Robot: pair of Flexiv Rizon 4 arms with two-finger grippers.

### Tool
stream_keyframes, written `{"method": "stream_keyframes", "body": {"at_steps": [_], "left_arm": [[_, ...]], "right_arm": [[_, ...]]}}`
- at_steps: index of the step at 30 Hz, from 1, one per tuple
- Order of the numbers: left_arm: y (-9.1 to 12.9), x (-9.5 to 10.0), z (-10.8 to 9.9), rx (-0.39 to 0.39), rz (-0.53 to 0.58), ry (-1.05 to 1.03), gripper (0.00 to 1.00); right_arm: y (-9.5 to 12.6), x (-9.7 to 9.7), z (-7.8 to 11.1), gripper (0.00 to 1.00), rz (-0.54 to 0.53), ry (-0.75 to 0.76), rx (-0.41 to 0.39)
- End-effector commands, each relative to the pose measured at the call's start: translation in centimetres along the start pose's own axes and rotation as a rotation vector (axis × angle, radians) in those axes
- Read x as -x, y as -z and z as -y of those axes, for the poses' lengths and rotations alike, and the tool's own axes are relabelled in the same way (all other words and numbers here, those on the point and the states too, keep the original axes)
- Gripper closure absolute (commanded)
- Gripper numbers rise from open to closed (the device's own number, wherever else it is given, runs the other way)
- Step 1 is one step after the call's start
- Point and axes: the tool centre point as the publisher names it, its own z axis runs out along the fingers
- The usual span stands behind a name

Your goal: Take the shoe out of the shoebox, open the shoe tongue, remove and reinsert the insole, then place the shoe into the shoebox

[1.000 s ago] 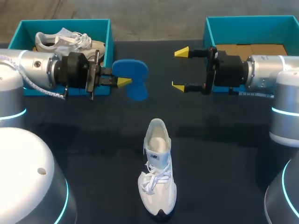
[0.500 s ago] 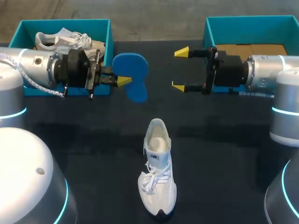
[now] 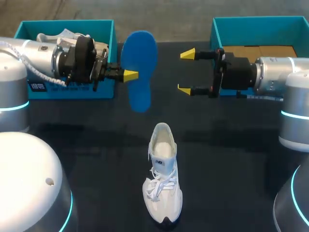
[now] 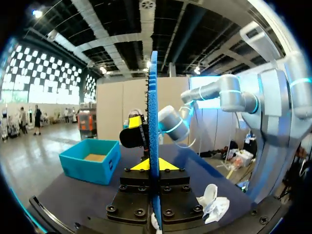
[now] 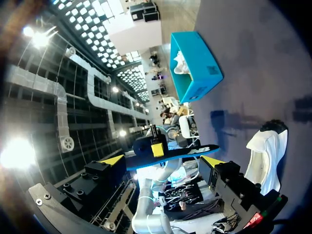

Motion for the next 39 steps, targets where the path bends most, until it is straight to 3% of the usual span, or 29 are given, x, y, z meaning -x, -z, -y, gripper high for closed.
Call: {"method": "stream_keyframes", "body": {"at_steps": [1, 8, 15, 25, 39], "left_arm": [[0.4, -0.4, 0.5, 0.115, 0.014, 1.176, 1.00], [0.1, -1.5, 0.0, 0.106, -0.042, 1.544, 1.00], [-0.1, -0.4, 0.1, 0.034, -0.123, 1.868, 1.00], [-0.2, 0.8, -0.4, -0.033, -0.198, 2.061, 1.00], [-0.8, 1.4, -1.2, -0.028, -0.213, 2.141, 1.00]], "right_arm": [[-0.1, 0.1, 0.0, 0.00, -0.001, 0.001, 0.003], [-0.1, 0.1, 0.0, 0.00, -0.001, 0.001, 0.003], [-0.1, 0.1, 0.0, 0.00, -0.001, 0.001, 0.003], [-0.1, 0.1, 0.0, 0.00, -0.001, 0.001, 0.003], [-0.1, 0.1, 0.0, 0.00, -0.001, 0.001, 0.003]]}}
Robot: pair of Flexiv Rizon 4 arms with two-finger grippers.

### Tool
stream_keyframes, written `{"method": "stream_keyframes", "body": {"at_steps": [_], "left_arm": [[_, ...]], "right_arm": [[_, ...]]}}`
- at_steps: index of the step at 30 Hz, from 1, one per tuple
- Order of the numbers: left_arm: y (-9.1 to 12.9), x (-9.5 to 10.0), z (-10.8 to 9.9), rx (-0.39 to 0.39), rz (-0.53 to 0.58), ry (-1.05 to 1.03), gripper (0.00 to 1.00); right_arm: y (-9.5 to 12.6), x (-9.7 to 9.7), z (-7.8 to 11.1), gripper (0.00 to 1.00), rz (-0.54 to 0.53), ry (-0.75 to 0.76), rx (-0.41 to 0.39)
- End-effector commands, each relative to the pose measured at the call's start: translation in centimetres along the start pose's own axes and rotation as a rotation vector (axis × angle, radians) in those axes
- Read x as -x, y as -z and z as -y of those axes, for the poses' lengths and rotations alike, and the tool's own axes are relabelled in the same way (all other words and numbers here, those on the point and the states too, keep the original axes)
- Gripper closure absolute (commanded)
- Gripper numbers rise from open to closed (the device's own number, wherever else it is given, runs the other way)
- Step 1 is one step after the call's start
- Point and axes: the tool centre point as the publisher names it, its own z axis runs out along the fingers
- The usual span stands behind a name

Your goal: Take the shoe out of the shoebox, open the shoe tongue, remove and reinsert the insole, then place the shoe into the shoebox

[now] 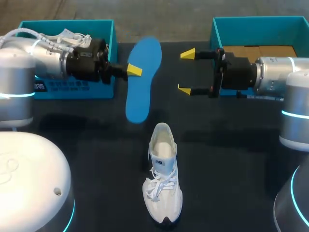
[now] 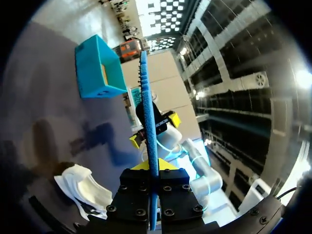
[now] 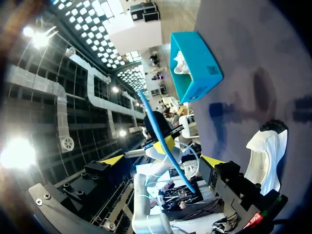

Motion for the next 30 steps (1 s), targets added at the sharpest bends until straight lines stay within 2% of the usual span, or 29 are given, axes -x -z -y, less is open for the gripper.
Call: {"method": "stream_keyframes", "body": {"at_steps": [1, 14, 25, 30], "left_arm": [[-0.1, 0.5, 0.4, 0.012, -0.124, 0.847, 1.00], [-0.3, 1.5, 0.6, 0.008, -0.113, 0.824, 1.00], [-0.8, 1.7, 0.5, -0.049, -0.061, 0.553, 1.00], [-0.9, 1.7, 0.4, -0.046, -0.059, 0.499, 1.00]], "right_arm": [[-0.2, 0.1, 0.0, 0.00, -0.001, 0.001, 0.003], [-0.2, 0.1, 0.0, 0.00, -0.001, 0.001, 0.003], [-0.2, 0.1, 0.0, 0.00, -0.001, 0.001, 0.003], [-0.2, 0.1, 0.0, 0.00, -0.001, 0.001, 0.003]]}}
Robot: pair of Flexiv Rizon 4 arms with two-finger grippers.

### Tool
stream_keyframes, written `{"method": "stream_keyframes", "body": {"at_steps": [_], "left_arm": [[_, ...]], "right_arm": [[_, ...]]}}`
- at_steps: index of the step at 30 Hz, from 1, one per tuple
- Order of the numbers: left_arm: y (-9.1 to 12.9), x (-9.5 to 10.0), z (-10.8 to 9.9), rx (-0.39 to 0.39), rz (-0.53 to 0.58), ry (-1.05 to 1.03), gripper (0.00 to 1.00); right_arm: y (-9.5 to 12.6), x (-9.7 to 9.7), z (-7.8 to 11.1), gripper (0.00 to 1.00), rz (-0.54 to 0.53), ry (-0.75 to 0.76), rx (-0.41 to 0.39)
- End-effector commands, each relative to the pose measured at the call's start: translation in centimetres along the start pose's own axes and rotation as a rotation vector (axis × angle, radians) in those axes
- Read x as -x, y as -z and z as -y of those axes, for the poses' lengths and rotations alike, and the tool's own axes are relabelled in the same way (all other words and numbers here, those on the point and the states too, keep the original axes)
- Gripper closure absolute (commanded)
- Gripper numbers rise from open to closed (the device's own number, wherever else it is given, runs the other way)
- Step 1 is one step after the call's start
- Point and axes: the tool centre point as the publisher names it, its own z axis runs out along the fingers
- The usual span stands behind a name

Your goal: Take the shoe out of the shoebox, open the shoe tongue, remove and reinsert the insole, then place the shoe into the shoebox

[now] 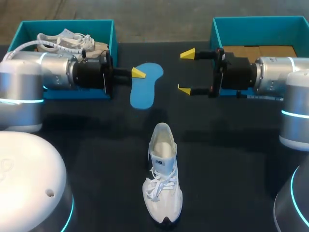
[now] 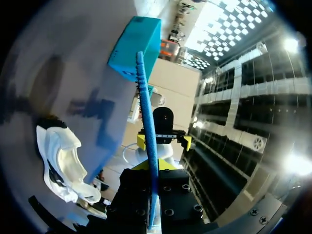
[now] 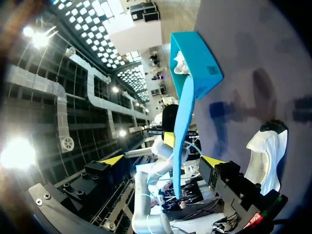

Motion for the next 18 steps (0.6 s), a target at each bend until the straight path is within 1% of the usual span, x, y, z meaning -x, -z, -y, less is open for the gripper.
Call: {"method": "stream_keyframes", "body": {"at_steps": [1, 11, 18], "left_arm": [[-0.10, -0.13, -0.47, -0.015, 0.004, -0.028, 1.00], [-0.33, 0.12, -0.51, -0.009, -0.001, -0.188, 1.00], [-0.33, 0.32, -0.53, -0.004, 0.003, -0.243, 1.00]], "right_arm": [[-0.13, 0.08, 0.07, 0.00, -0.001, 0.001, 0.003], [-0.13, 0.08, 0.07, 0.00, -0.001, 0.001, 0.003], [-0.13, 0.08, 0.07, 0.00, -0.001, 0.001, 0.003]]}}
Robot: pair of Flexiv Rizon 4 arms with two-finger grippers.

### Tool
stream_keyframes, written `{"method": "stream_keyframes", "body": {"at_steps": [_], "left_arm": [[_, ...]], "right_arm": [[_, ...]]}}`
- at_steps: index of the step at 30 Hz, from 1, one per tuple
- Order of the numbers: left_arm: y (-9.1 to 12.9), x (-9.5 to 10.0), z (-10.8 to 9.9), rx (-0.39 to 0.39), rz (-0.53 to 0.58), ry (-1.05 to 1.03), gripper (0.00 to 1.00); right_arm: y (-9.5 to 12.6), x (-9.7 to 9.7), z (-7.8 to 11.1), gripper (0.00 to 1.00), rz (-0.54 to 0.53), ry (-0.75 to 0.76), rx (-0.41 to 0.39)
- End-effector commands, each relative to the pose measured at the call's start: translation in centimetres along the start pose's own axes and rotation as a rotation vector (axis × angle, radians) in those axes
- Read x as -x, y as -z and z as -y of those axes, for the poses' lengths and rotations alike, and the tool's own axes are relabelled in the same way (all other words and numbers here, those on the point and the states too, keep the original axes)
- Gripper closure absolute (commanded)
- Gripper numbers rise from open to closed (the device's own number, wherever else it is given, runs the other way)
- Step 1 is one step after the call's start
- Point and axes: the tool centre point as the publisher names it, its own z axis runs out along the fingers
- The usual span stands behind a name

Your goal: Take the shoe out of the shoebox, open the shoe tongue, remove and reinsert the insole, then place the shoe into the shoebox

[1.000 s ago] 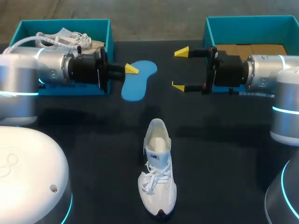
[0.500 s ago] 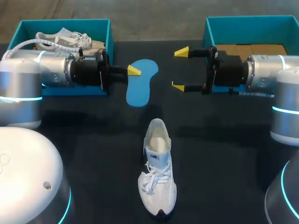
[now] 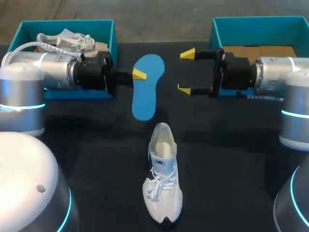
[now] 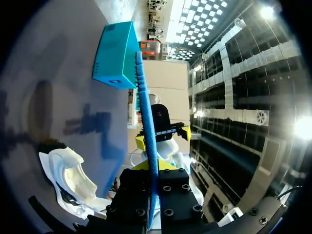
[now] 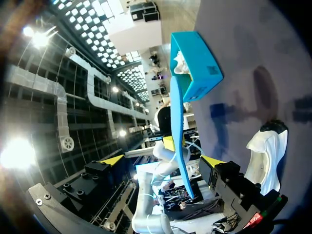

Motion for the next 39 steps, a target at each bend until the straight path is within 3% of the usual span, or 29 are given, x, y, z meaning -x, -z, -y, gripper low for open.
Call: {"method": "stream_keyframes", "body": {"at_steps": [1, 7, 16, 23, 24, 30, 39], "left_arm": [[0.0, 0.1, -0.1, 0.002, 0.001, -0.012, 1.00], [0.0, 0.2, 0.0, 0.000, 0.004, -0.016, 1.00], [0.0, 0.2, 0.0, 0.000, 0.004, -0.016, 1.00], [0.0, 0.2, 0.0, 0.000, 0.004, -0.016, 1.00], [0.0, 0.2, 0.0, 0.000, 0.004, -0.016, 1.00], [0.0, 0.2, 0.0, 0.000, 0.004, -0.016, 1.00], [0.0, 0.2, 0.0, 0.000, 0.004, -0.016, 1.00]], "right_arm": [[-0.1, 0.1, 0.1, 0.00, -0.001, 0.001, 0.003], [-0.1, 0.1, 0.1, 0.00, -0.001, 0.001, 0.003], [-0.3, -3.3, 1.2, 0.00, 0.368, -0.005, 0.079], [-1.7, -7.2, 1.7, 0.00, 0.672, -0.038, 0.118], [-2.0, -8.1, 1.9, 0.00, 0.754, -0.047, 0.131], [-3.9, -10.5, 2.3, 0.00, 0.952, -0.047, 0.170], [-6.8, -12.7, 2.9, 0.00, 1.210, -0.042, 0.244]]}}
